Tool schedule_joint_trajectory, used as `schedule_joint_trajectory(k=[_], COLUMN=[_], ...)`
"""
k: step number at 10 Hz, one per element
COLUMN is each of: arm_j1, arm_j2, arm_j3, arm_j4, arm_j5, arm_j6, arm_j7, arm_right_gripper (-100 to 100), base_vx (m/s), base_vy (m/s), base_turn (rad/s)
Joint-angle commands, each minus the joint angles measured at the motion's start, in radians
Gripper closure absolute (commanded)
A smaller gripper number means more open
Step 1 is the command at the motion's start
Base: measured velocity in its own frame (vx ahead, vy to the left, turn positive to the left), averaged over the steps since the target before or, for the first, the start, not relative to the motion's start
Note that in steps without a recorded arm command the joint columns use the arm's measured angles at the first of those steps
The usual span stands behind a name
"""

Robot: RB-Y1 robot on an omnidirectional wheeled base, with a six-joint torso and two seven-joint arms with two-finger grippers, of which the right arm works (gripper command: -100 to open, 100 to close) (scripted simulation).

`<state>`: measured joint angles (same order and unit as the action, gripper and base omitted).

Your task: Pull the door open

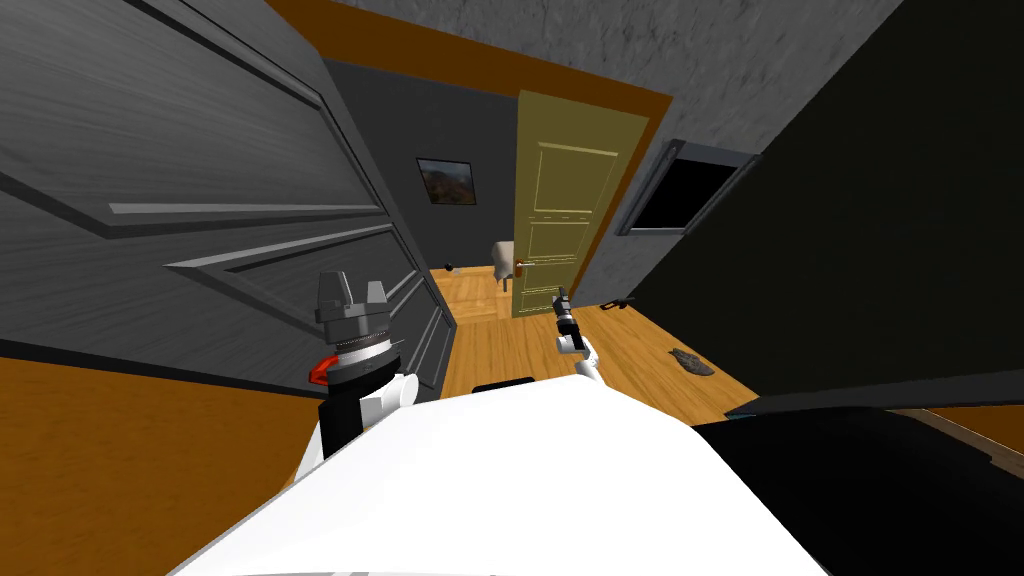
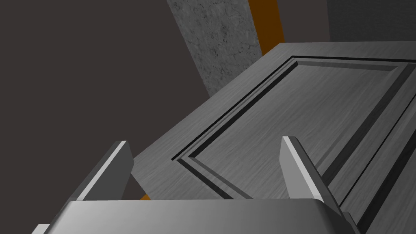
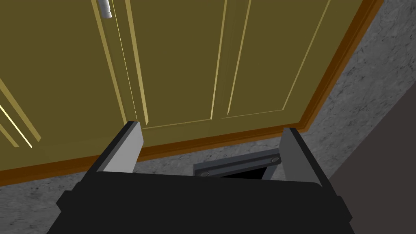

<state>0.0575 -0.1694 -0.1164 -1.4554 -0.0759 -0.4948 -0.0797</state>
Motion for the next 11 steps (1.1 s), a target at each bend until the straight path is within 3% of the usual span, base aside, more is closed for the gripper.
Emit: schedule_joint_trajectory(k=[1,3,4,6,7,9,10,11], arm_j1=[-0.022,-0.063,-0.063,-0.105,-0.105,-0.145,-0.145,-0.166], arm_j2=[-0.009,-0.023,-0.023,-0.037,-0.037,-0.051,-0.051,-0.057], arm_j3=[-0.007,-0.019,-0.019,-0.03,-0.03,-0.042,-0.042,-0.048], arm_j4=[0.049,0.113,0.124,0.191,0.2,0.264,0.274,0.307], arm_j5=[-0.003,-0.007,-0.007,-0.012,-0.012,-0.016,-0.016,-0.018], arm_j6=[-0.005,-0.007,-0.007,-0.01,-0.01,-0.013,-0.013,-0.014], arm_j7=[-0.002,-0.004,-0.004,-0.005,-0.005,-0.007,-0.007,-0.008], arm_right_gripper=[-100,-100,-100,-100,-100,-100,-100,-100], base_vx=[0.046,0.082,0.059,0.061,0.053,0.059,0.054,0.054], base_vy=[-0.02,-0.035,-0.028,-0.022,-0.024,-0.026,-0.032,-0.033], base_turn=[0.088,0.14,0.056,0.121,0.057,0.106,0.056,0.073])
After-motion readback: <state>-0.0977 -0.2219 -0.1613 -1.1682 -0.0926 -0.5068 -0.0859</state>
